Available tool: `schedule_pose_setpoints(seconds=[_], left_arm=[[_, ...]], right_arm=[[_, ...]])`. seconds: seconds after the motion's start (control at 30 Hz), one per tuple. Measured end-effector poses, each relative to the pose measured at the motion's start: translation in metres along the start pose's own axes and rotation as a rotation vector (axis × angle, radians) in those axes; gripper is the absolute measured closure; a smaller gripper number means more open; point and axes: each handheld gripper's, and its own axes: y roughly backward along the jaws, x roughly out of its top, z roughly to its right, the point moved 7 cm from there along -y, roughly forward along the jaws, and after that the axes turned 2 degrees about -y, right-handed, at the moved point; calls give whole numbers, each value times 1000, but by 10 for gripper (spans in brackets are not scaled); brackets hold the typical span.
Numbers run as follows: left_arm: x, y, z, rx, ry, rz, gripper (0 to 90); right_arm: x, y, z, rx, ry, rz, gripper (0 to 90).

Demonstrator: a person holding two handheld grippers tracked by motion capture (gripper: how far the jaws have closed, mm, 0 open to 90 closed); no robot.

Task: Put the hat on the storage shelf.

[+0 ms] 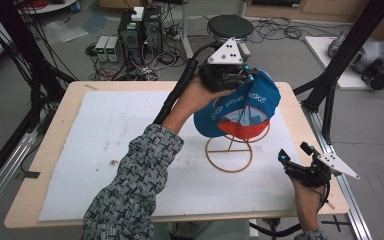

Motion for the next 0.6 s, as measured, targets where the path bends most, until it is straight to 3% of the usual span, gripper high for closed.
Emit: schedule_pose_setpoints(seconds=[0.6], left_arm=[[-5,-38,31,-82,-45,-93,885]], right_arm=[[0,0,2,0,-3,2,67]])
